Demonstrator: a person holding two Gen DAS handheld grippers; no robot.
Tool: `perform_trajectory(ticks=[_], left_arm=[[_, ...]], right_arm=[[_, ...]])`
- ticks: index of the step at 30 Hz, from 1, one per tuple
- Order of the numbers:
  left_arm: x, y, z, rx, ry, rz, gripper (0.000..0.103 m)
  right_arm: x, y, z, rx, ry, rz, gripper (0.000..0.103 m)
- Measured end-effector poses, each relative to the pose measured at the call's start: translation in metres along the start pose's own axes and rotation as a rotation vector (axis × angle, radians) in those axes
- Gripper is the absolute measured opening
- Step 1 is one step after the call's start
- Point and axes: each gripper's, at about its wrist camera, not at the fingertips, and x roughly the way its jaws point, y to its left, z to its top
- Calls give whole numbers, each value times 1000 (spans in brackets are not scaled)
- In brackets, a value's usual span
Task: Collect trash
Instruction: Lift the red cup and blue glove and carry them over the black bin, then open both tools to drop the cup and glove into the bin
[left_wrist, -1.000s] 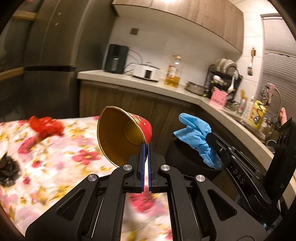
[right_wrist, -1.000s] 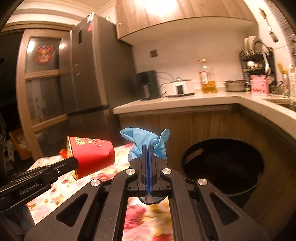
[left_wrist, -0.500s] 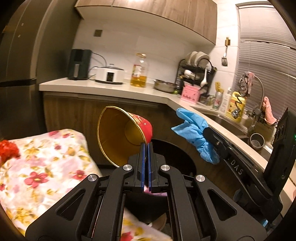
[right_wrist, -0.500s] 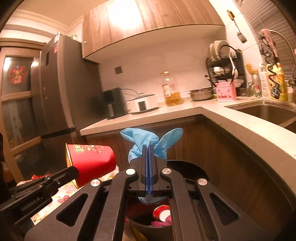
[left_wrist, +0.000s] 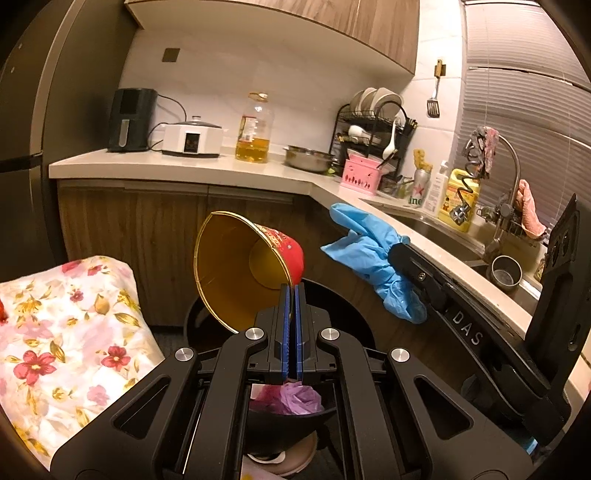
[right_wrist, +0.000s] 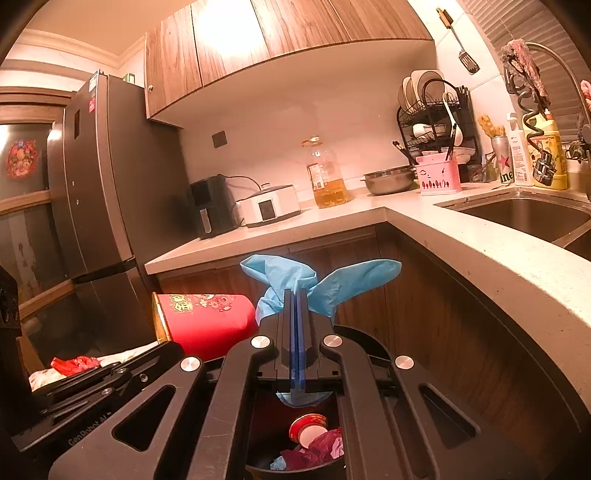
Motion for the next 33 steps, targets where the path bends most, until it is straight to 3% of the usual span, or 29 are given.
perform_trajectory(ticks=[20, 22, 24, 28, 31, 33], left_arm=[[17, 3, -3, -20, 39, -10, 2], [18, 3, -3, -16, 43, -11, 2], [20, 2, -4, -15, 47, -11, 2], [24, 5, -6, -20, 66, -8, 2], [25, 7, -10, -22, 78, 12, 18], [23, 12, -11, -38, 75, 26, 43]], right_arm=[[14, -2, 2, 20, 42, 30, 3], [14, -3, 3, 27, 40, 41, 6], [13, -3, 3, 27, 34, 38, 19], [12, -5, 3, 32, 32, 32, 25], [11, -7, 2, 38, 34, 24, 29], [10, -7, 1, 38, 35, 21, 33]])
